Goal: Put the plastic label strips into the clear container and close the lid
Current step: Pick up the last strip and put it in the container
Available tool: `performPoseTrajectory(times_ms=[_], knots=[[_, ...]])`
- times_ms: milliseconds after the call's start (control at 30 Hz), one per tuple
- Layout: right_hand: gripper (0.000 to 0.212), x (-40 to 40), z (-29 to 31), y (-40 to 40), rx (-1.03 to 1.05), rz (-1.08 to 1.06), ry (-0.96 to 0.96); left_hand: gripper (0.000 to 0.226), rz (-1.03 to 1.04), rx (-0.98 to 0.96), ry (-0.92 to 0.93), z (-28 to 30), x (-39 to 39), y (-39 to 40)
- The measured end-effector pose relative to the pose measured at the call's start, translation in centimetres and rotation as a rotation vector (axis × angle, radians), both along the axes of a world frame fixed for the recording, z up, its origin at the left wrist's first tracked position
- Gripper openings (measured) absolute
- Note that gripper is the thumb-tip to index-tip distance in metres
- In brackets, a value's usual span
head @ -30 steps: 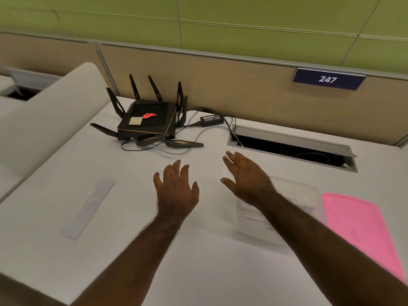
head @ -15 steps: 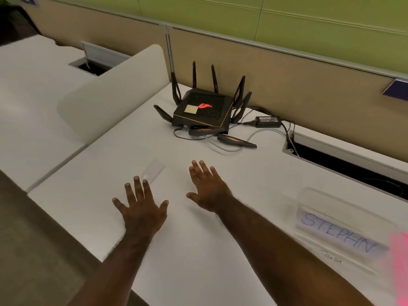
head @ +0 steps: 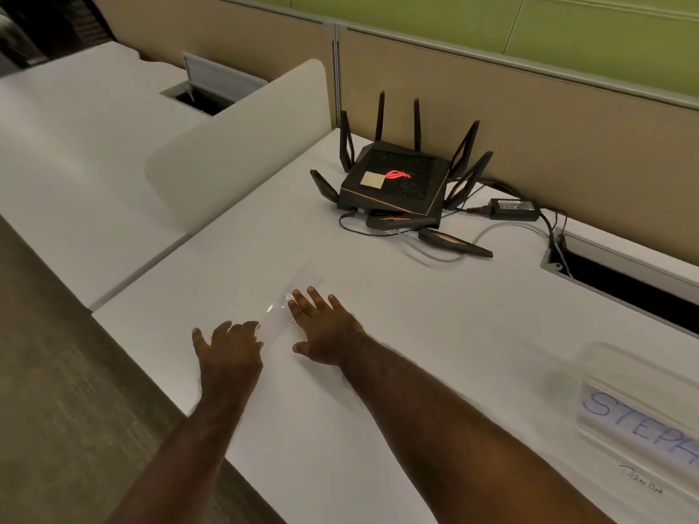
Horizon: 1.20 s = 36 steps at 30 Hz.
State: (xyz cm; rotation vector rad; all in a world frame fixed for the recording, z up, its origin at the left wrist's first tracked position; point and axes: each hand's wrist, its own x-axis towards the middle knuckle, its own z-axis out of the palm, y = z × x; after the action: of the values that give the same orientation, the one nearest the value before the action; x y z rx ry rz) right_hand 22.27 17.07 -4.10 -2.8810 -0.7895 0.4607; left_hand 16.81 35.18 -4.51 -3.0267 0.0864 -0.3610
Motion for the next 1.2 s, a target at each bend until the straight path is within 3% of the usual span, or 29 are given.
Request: performPoseTrajectory(times_ms=[300,500,600,800,900,967,1100,1200], knots=[[0.092,-0.5,0.3,-3.9,0.081,-0.068,-0.148,0.024,0.105,-0.626,0.345,4.8,2.2,-2.6],[0.094,-1.2,2.3,-11.5,0.162,-0.165,-0.309,0.018,0.017,-1.108,0.639,9.7,2.1,-6.7],[0.090,-2.3,4.3,-15.7,0.186,-0.213,-0.385,0.017,-0.086,-1.211,0.791,11.9,1.8,-8.8],[0.072,-6.2,9.0,-24.6,0.164,-0.230,-0.538,0.022,-0.290,-1.097,0.994,14.6,1.6,-14.2],[0.068,-8.6,10.4,-28.6,0.110,-0.254,-0.534,0.021,-0.363,-1.016,0.998,14.9,1.5,-17.2],[0.065,-10.8,10.9,-31.5,0.088,-0.302,-0.508,0.033,-0.426,-0.939,0.991,15.1,1.2,-19.9],[0.057,-15.5,11.3,-36.8,0.069,-0.417,-0.416,0.081,-0.579,-0.625,0.865,14.6,0.2,-25.3],[0.057,-19.2,11.3,-40.1,0.041,-0.491,-0.365,0.075,-0.749,-0.443,0.699,13.8,-1.2,-29.2]])
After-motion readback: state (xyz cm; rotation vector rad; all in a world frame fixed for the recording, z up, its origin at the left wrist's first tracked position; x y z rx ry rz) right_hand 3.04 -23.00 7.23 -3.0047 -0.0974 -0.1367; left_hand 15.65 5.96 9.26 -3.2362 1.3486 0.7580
